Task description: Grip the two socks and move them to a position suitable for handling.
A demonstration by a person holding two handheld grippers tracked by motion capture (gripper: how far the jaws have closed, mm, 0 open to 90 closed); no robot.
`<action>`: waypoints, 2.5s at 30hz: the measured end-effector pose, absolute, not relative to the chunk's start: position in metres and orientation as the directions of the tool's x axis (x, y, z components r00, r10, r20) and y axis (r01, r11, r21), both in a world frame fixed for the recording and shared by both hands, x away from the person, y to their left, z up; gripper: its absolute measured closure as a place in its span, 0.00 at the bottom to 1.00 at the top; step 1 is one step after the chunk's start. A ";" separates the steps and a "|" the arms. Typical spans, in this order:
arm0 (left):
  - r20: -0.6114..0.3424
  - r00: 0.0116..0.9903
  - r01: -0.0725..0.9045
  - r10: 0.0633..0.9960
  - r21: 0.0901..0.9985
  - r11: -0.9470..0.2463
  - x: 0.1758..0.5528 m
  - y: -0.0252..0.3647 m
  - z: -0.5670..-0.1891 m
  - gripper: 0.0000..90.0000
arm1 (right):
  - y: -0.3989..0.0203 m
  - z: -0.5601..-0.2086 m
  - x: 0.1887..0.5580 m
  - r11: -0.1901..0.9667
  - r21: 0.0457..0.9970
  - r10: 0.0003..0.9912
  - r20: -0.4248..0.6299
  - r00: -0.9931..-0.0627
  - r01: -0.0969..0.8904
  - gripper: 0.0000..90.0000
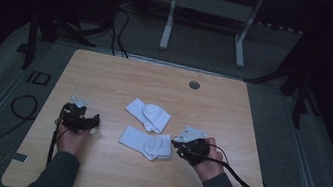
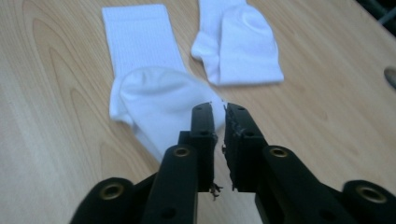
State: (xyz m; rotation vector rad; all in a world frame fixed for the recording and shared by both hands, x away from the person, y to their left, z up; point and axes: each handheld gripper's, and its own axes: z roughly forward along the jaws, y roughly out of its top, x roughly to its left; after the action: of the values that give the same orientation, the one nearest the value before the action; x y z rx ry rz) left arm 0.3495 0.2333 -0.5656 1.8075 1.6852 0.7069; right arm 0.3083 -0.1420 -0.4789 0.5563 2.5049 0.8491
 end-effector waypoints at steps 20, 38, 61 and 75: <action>-0.033 0.140 0.674 0.990 0.735 -0.071 0.339 0.233 -0.552 0.77 | -0.083 -0.536 0.338 0.796 0.537 0.403 -0.127 -0.906 0.278 1.00; -0.029 0.138 0.672 0.990 0.737 -0.072 0.338 0.232 -0.552 0.77 | -0.075 -0.533 0.331 0.835 0.519 0.279 -0.113 -0.953 0.183 0.91; -0.022 0.163 0.687 0.986 0.720 -0.097 0.340 0.229 -0.553 0.75 | -0.053 -0.531 0.337 0.840 0.498 0.291 -0.080 -0.953 0.215 0.96; -0.022 0.168 0.694 0.986 0.712 -0.102 0.340 0.230 -0.555 0.75 | -0.085 -0.479 0.324 0.824 0.534 0.320 -0.166 -0.933 0.188 0.98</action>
State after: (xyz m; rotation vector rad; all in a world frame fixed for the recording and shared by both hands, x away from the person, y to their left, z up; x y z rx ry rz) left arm 0.3405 0.2300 -0.5547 1.8623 1.5864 0.6396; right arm 0.3244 -0.0852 -0.4792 0.3908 2.7588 0.7697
